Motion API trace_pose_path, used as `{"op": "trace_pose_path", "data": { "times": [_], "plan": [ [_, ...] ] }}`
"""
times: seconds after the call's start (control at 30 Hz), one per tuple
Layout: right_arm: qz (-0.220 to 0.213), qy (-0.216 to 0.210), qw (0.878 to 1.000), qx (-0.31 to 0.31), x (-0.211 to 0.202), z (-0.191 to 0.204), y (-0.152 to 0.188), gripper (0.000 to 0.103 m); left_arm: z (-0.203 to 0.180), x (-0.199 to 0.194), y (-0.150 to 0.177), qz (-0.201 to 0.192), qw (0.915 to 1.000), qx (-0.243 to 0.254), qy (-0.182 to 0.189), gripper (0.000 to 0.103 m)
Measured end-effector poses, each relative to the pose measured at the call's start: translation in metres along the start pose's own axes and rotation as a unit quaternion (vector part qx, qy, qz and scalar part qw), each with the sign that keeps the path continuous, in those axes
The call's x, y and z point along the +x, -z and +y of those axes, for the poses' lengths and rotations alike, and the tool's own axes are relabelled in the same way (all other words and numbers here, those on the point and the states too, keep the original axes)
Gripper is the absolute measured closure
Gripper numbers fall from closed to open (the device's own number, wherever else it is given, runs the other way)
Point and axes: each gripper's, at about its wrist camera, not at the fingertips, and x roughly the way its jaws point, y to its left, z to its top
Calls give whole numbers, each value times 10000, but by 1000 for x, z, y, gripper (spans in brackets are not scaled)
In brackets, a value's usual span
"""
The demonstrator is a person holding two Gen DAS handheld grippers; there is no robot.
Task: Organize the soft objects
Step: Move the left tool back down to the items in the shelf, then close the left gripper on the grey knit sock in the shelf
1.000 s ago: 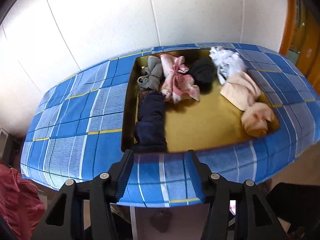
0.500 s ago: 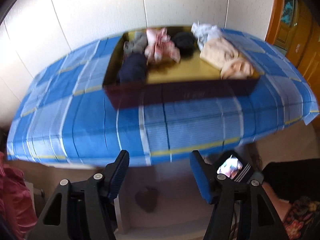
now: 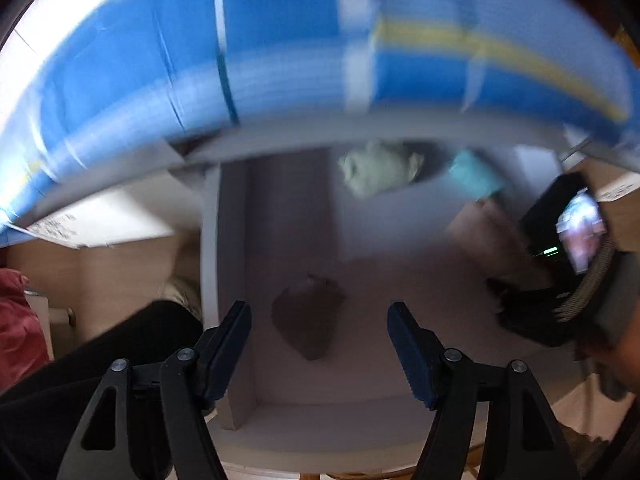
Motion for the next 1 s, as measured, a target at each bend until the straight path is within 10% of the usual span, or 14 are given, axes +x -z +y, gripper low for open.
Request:
{"op": "trace_pose_path", "data": {
  "times": [0.7,1.0],
  "plan": [
    [198,-111,9992,339,13,-25,-2,43,12,117,9,1166,9929,129,-175,19],
    [199,-163,9987,435,15,-36,-6,45,3,132,18,1314,9906,377,-49,38]
  ]
}}
